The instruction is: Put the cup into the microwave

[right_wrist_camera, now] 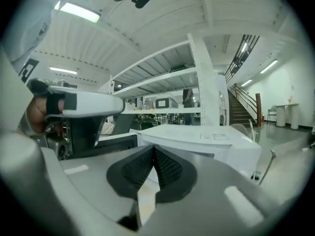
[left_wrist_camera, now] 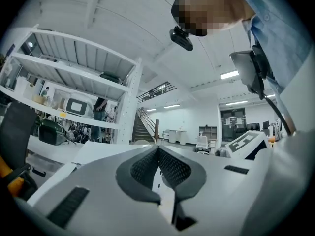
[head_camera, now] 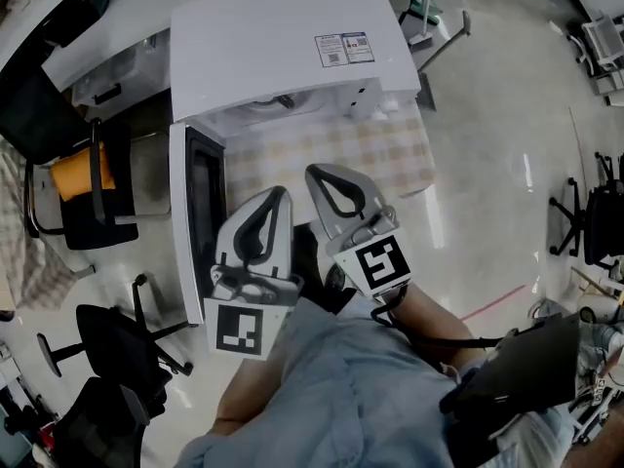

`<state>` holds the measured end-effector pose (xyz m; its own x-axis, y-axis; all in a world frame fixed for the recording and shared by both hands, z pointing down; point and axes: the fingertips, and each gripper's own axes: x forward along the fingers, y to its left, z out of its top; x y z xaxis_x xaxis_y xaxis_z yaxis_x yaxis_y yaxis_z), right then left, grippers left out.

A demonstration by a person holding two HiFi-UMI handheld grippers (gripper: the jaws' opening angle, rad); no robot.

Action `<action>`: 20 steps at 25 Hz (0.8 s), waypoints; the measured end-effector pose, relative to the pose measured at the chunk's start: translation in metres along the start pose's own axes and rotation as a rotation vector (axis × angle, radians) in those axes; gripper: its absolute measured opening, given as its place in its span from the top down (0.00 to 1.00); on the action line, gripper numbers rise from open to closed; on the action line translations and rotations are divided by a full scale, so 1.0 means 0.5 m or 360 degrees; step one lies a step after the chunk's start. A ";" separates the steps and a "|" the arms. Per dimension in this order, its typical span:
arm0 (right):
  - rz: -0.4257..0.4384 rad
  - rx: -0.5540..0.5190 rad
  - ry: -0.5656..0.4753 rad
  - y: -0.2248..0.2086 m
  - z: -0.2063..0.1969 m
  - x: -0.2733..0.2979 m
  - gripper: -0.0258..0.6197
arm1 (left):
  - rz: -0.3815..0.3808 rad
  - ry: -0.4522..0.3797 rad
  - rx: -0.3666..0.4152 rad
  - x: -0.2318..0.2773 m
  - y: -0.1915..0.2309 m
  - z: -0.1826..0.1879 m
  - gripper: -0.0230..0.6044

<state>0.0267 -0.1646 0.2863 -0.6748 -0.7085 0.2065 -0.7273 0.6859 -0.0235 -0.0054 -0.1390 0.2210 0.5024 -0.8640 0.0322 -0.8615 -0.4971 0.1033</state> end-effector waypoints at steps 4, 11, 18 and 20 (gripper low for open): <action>-0.0008 0.0000 -0.0085 0.018 0.063 -0.072 0.96 | 0.0054 -0.0033 0.0075 -0.029 -0.025 0.040 0.96; -0.0047 -0.0010 -0.0156 0.045 0.130 -0.177 0.96 | 0.0101 -0.0129 0.0168 -0.073 -0.091 0.105 0.96; -0.0059 -0.0087 -0.0317 0.069 0.181 -0.231 0.96 | 0.0091 -0.0185 0.0248 -0.104 -0.133 0.138 0.96; -0.0068 -0.0096 -0.0323 0.072 0.183 -0.244 0.96 | 0.0088 -0.0191 0.0259 -0.111 -0.142 0.141 0.96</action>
<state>0.0716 -0.0687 0.1707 -0.6594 -0.7518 0.0047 -0.7510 0.6590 0.0410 0.0228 -0.0613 0.1416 0.4500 -0.8889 -0.0860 -0.8930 -0.4465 -0.0574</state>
